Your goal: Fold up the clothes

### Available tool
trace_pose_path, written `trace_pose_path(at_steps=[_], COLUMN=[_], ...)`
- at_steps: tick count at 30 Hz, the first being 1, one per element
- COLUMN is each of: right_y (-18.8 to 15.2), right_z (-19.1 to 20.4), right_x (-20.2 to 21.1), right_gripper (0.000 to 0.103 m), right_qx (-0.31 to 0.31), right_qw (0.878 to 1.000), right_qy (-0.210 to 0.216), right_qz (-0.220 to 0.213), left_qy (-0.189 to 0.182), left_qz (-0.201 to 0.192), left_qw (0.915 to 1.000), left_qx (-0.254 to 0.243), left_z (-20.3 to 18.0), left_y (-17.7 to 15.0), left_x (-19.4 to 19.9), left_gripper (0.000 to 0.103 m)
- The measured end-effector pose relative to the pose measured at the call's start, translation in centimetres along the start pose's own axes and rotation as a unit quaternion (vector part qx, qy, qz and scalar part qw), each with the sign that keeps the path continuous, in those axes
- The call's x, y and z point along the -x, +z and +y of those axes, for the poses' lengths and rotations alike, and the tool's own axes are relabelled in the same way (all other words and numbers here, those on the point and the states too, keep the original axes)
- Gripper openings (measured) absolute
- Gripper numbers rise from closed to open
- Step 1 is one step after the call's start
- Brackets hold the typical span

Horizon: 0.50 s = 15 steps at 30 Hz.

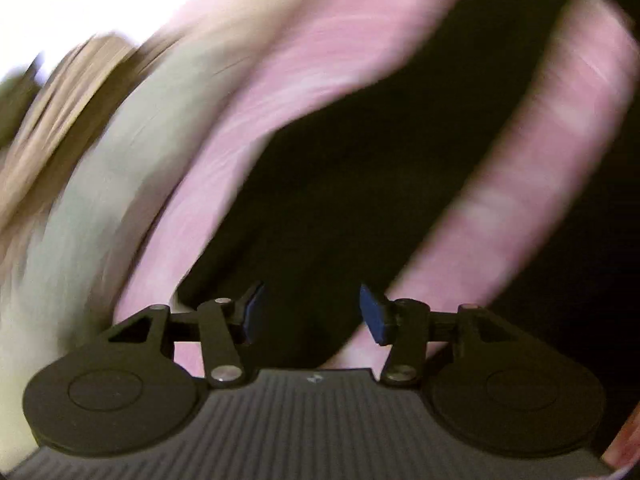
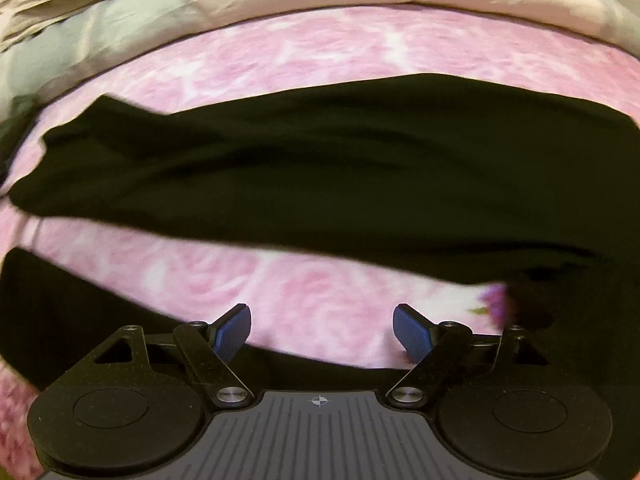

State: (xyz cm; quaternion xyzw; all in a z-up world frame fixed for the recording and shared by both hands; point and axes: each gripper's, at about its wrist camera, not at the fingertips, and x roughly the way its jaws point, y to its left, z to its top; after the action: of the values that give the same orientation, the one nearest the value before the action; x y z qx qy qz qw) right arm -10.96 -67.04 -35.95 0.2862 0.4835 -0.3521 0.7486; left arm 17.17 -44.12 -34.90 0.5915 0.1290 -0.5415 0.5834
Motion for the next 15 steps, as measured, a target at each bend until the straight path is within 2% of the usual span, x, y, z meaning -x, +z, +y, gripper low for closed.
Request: trace_pose_path(at_steps=[1,3,7,9,10,12,15], right_y=[0.0,0.2,0.2,0.0,-0.2,-0.4,-0.5], right_z=[-0.7,-1.7,-2.8,-3.1,-3.3,-4.1,-4.8], right_x=[0.0,0.0,-0.1,-0.5,-0.8,-0.8,1.3], right_gripper=[0.081,0.081,0.081,0.081,0.081,0.081,0.081], right_qx=[-0.006,-0.006,0.06,0.103,0.115,0.114,0.087], right_qw=[1.0,1.0,0.997,0.992,0.991,0.991,0.996], right_qy=[-0.01,-0.023,-0.054,-0.066,-0.067,-0.065,-0.031], right_qz=[-0.001,-0.003,-0.002,0.01,0.018,0.031,0.015], left_qy=[-0.005,-0.011,0.0,-0.005,-0.009,-0.022,-0.051], left_qz=[0.003,0.016,0.022,0.041,0.049,0.05,0.051], left_qw=[0.9984,0.9944,0.9933,0.9933,0.994,0.9968,0.9974], left_qx=[-0.056,-0.104,-0.114,-0.108,-0.097,-0.059,-0.004], left_z=[-1.7,-2.8,-2.2,-1.4,-1.1,-0.4,0.6], left_y=[0.1,-0.2,-0.8,-0.9,-0.9,-0.9,-1.8], left_x=[-0.9,-2.7,-4.6,-5.1,-5.1,-4.0,-1.2], left_gripper=[0.049,0.048,0.046,0.007,0.002,0.001,0.002])
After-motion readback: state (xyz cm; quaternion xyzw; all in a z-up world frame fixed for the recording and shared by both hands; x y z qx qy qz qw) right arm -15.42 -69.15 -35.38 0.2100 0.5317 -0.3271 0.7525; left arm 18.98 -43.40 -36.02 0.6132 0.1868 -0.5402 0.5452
